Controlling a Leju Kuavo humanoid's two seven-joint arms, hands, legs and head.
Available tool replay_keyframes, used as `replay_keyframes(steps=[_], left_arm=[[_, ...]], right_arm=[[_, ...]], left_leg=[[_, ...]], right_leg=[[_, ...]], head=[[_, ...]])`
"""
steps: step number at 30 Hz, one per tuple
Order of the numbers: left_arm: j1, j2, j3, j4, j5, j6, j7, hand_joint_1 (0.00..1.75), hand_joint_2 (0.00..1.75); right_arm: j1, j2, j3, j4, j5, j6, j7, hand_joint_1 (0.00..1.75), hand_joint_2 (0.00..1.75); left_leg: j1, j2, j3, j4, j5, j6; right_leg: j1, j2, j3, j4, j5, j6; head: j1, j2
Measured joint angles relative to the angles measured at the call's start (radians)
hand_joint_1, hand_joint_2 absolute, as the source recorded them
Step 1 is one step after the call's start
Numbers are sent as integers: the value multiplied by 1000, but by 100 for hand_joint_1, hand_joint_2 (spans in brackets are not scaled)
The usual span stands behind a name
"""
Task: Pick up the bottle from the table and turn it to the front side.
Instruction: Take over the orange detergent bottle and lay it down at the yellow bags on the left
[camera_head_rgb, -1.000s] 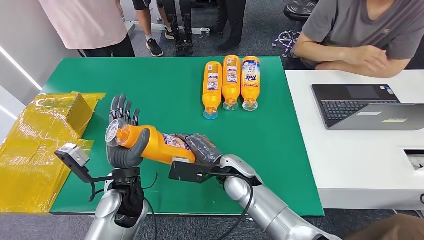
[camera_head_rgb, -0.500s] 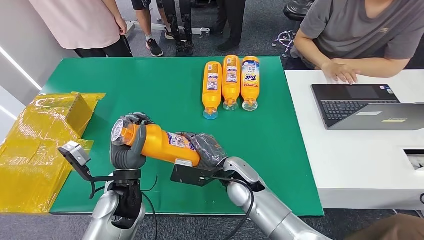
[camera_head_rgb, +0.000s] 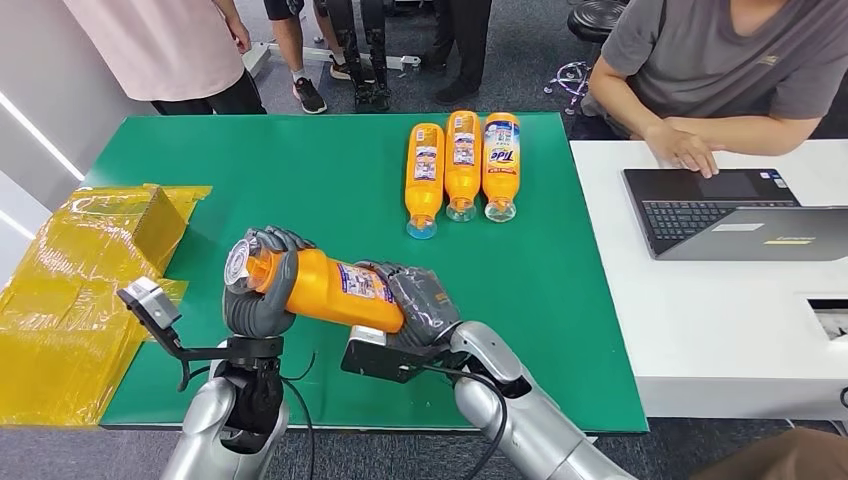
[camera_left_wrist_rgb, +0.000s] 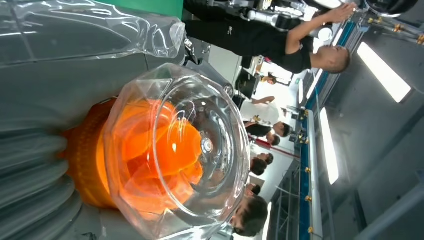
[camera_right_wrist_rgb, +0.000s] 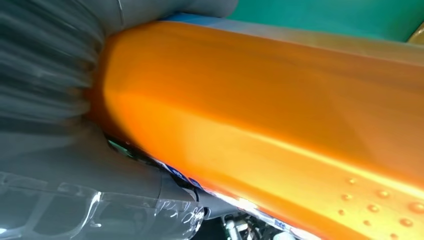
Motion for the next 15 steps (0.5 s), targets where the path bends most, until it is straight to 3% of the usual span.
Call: replay_keyframes(steps=[2,5,6,15], left_arm=[[-3,0,0,0,1,-6,4,175,175],[-3,-1,0,0,3,-10,6,175,175],[-3,-2,0,0,2,-11,8,175,175],[3,-5,0,2,4,11,19,175,175]], right_arm=[[5,0,-4,-11,2,-2,4,124,175],[15,0,-8,-24,2,-5,6,24,175],[18,0,-7,-29,2,-6,4,0,175],[41,10,-4,-89,-122,-73,-66,0,175]], left_leg=[[0,0,0,0,0,0],[0,0,0,0,0,0],[0,0,0,0,0,0],[0,0,0,0,0,0]], right_leg=[[0,0,0,0,0,0],[0,0,0,0,0,0],[0,0,0,0,0,0],[0,0,0,0,0,0]], head=[[0,0],[0,0],[0,0],[0,0]])
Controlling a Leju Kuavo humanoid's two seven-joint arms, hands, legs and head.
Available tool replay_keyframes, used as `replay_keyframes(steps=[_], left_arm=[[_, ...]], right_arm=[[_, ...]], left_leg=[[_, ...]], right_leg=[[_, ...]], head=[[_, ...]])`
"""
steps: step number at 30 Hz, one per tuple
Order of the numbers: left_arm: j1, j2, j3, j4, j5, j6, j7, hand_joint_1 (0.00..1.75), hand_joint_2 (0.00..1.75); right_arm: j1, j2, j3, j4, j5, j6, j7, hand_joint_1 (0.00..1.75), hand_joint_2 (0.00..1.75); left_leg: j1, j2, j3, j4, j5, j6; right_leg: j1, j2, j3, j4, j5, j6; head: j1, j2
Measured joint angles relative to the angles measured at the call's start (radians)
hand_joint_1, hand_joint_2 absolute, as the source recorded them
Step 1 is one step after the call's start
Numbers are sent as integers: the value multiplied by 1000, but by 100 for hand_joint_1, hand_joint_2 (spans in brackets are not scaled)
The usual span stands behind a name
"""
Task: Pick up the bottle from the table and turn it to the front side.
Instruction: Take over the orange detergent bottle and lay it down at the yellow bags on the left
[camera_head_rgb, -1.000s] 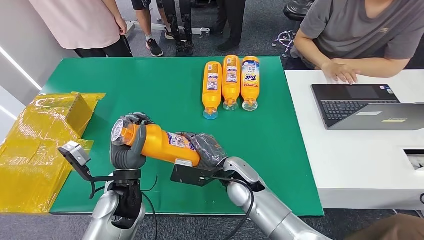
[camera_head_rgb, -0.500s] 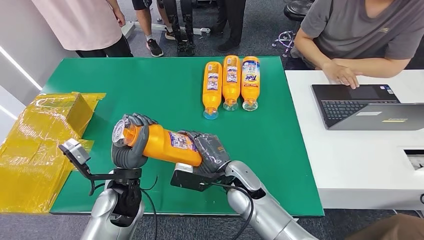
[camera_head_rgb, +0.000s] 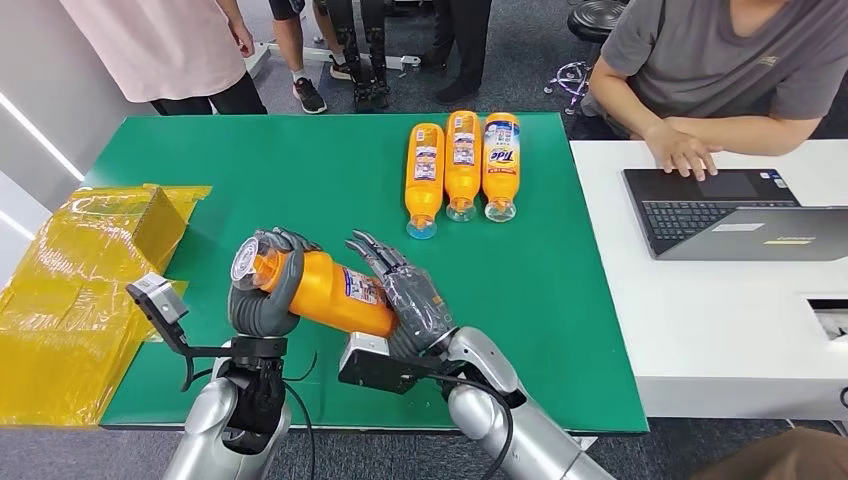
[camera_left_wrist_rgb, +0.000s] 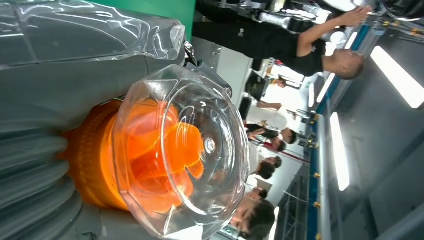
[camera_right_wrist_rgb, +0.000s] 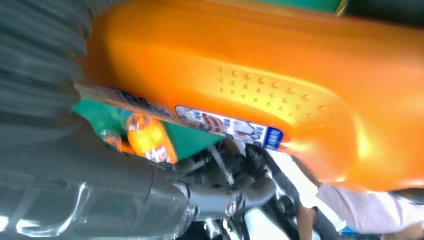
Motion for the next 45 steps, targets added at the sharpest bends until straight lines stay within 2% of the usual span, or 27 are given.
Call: replay_keyframes(steps=[5,10,12,19,23,27,32,38,41,45], left_arm=[[1,0,0,0,2,9,-1,175,175],[6,3,-1,13,17,50,-23,175,175],[6,6,-2,23,20,61,-35,175,175],[3,15,-3,51,2,80,-53,175,175],[-19,41,-2,63,-116,147,-77,175,175],[-46,93,25,64,-296,194,-53,175,175],[-76,175,99,64,-611,215,17,175,175],[-96,238,152,64,-773,222,66,175,175],[-121,312,166,64,-917,228,116,175,175],[-162,434,182,63,-1027,165,156,175,175]], right_arm=[[11,0,-2,-19,-48,-8,-18,0,175],[64,3,-24,-79,-295,-90,-125,0,175],[96,3,-27,-114,-341,-133,-154,0,175],[159,3,-28,-186,-352,-179,-180,0,175],[194,3,-35,-232,-333,-221,-214,0,175],[206,3,-48,-254,-303,-252,-216,0,175],[229,3,-72,-255,-299,-271,-222,0,175],[250,4,-89,-269,-296,-272,-225,0,175],[262,6,-104,-291,-287,-248,-218,0,175],[272,16,-133,-331,-275,-203,-202,0,175]], left_leg=[[0,0,0,0,0,0],[0,0,0,0,0,0],[0,0,0,0,-1,0],[0,1,0,0,-1,-1],[0,1,0,0,-1,-1],[0,2,1,0,-1,-1],[1,2,1,0,-1,-1],[1,2,0,0,-1,-1],[1,4,1,0,-1,-2],[1,3,1,0,0,-2]], right_leg=[[0,0,0,0,0,0],[0,0,0,0,0,0],[0,0,0,0,0,0],[0,1,-1,0,0,0],[0,1,-1,0,0,0],[0,2,-1,0,0,0],[0,2,-1,1,0,-1],[0,2,-1,1,0,-1],[0,4,-1,1,0,-1],[1,4,-1,1,0,-1]], head=[[0,0],[0,0],[0,0],[0,0],[0,0],[0,0],[0,0],[0,0],[0,0],[0,0]])
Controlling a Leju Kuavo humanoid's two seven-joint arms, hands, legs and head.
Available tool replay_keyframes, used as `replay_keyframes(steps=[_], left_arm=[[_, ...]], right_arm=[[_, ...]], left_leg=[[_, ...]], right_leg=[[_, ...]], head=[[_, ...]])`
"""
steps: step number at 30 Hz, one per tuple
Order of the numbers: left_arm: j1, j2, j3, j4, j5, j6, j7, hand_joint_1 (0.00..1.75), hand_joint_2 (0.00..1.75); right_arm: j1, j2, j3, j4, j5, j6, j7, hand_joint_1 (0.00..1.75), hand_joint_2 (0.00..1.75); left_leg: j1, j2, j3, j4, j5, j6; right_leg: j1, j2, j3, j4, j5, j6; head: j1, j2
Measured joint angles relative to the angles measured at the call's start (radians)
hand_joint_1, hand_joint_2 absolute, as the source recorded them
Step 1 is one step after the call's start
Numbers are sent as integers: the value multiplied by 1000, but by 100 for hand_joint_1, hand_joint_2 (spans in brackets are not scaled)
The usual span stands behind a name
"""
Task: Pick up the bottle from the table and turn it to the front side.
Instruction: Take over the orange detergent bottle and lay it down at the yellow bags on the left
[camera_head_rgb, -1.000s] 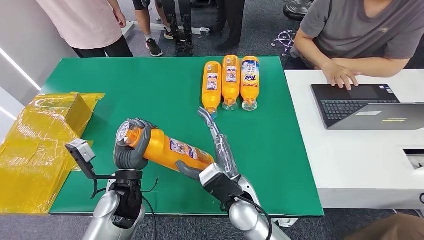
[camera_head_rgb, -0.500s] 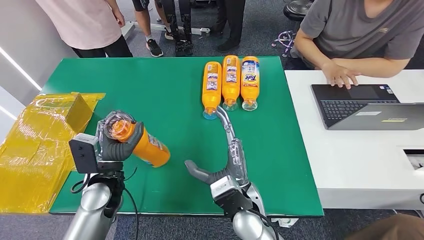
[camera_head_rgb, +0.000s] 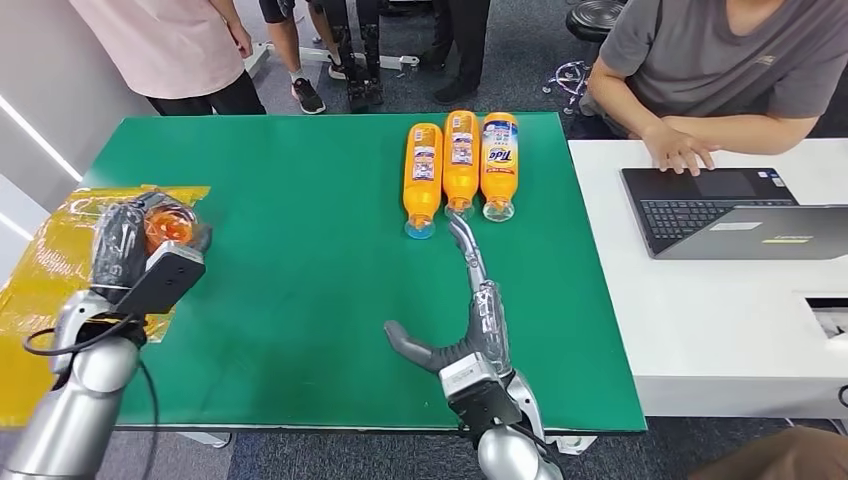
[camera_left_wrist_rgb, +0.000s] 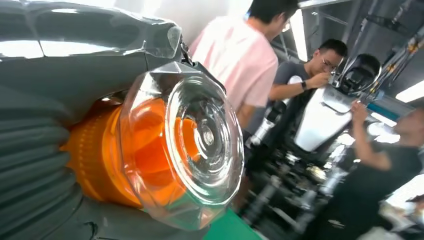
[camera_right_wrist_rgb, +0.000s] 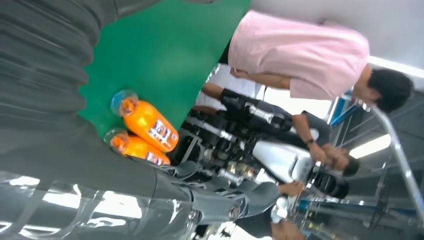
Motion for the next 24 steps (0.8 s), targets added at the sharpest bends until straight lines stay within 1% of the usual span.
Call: replay_keyframes(steps=[3,8,10,12,14,18,21,24], left_arm=[[-27,88,6,-6,-55,-81,21,175,175],[-90,224,-19,-17,-135,-281,56,175,175],[-113,268,-45,-16,-170,-339,65,175,175],[-128,302,-73,-15,-195,-375,67,175,175],[-141,326,-106,-3,-215,-403,49,175,175],[-164,350,-203,79,-267,-429,-39,175,175],[-194,350,-281,168,-291,-427,-105,175,175],[-241,339,-354,266,-300,-422,-153,175,175]], right_arm=[[2,11,-29,-25,4,18,10,0,175],[16,25,-83,-61,6,53,7,0,175],[30,28,-102,-75,9,69,1,0,175],[46,33,-117,-89,12,81,-3,0,175],[59,37,-131,-102,14,93,-8,0,175],[75,44,-149,-118,18,107,-14,0,175],[79,47,-153,-123,19,103,-16,0,175],[80,47,-154,-126,19,95,-15,0,175]], left_leg=[[0,0,0,0,0,0],[0,0,0,0,0,0],[0,0,0,0,0,0],[0,0,0,0,0,0],[0,0,0,0,0,0],[0,0,0,0,0,0],[0,0,0,0,0,0],[0,0,0,0,0,0]], right_leg=[[0,0,0,0,0,0],[1,0,0,0,0,0],[1,0,0,0,0,0],[1,0,0,0,0,0],[0,0,0,-1,0,0],[0,0,0,-1,0,0],[0,0,0,-1,0,0],[0,0,0,-1,1,-1]], head=[[0,0],[0,0],[0,0],[0,0],[0,0],[0,0],[0,0],[0,0]])
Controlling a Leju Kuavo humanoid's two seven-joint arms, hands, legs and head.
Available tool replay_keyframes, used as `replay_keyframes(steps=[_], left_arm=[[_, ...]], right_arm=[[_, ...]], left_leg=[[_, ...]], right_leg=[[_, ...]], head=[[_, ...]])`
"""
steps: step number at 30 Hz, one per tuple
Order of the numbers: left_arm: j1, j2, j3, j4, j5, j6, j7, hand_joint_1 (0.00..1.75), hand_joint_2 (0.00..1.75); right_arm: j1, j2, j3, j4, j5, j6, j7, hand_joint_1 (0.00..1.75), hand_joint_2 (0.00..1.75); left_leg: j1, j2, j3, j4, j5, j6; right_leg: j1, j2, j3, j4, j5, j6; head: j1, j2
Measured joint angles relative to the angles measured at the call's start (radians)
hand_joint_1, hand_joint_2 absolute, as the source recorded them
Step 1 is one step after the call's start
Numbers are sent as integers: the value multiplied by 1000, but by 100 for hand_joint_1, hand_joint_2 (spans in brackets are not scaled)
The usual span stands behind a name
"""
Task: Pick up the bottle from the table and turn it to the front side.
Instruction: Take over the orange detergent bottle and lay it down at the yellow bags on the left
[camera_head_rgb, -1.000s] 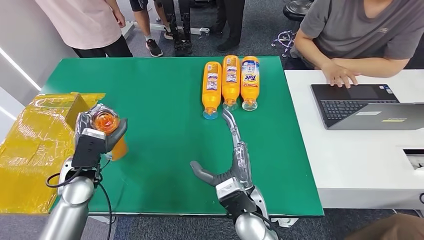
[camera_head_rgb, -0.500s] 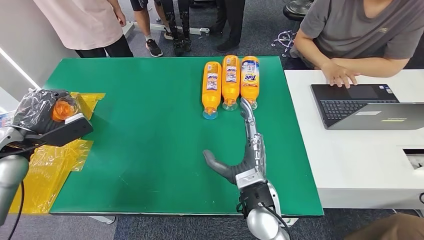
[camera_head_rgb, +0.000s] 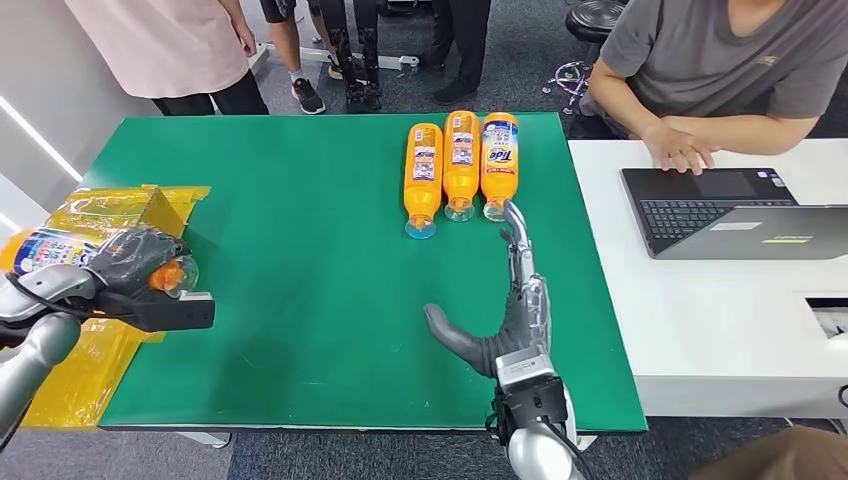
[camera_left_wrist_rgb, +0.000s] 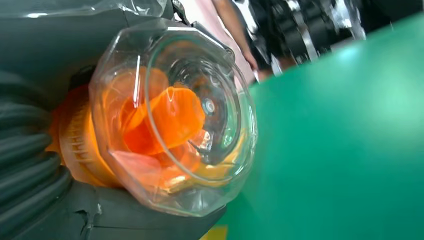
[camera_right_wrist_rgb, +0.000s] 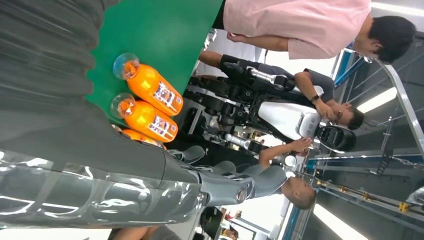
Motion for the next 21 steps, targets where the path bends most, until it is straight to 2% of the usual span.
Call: replay_keyframes(steps=[5,10,16,21], left_arm=[[-87,-43,-121,167,-6,35,-68,175,175],[-135,-111,-207,304,0,115,-91,175,175],[-155,-191,-260,423,4,188,-91,175,175],[-158,-229,-278,477,7,200,-92,175,175]], right_arm=[[-5,4,0,-5,-1,-9,7,0,175],[-21,8,0,-2,-6,-19,16,0,175],[-49,8,0,16,-9,-30,17,0,175],[-67,8,0,30,-11,-39,15,0,175]], left_leg=[[0,0,0,0,0,0],[0,-1,0,0,0,0],[0,-2,-1,0,0,0],[0,-2,-1,0,1,0]], right_leg=[[0,0,0,0,0,0],[0,-1,0,0,0,0],[0,-2,1,0,0,0],[0,-3,1,0,0,0]], head=[[0,0],[0,0],[0,0],[0,0]])
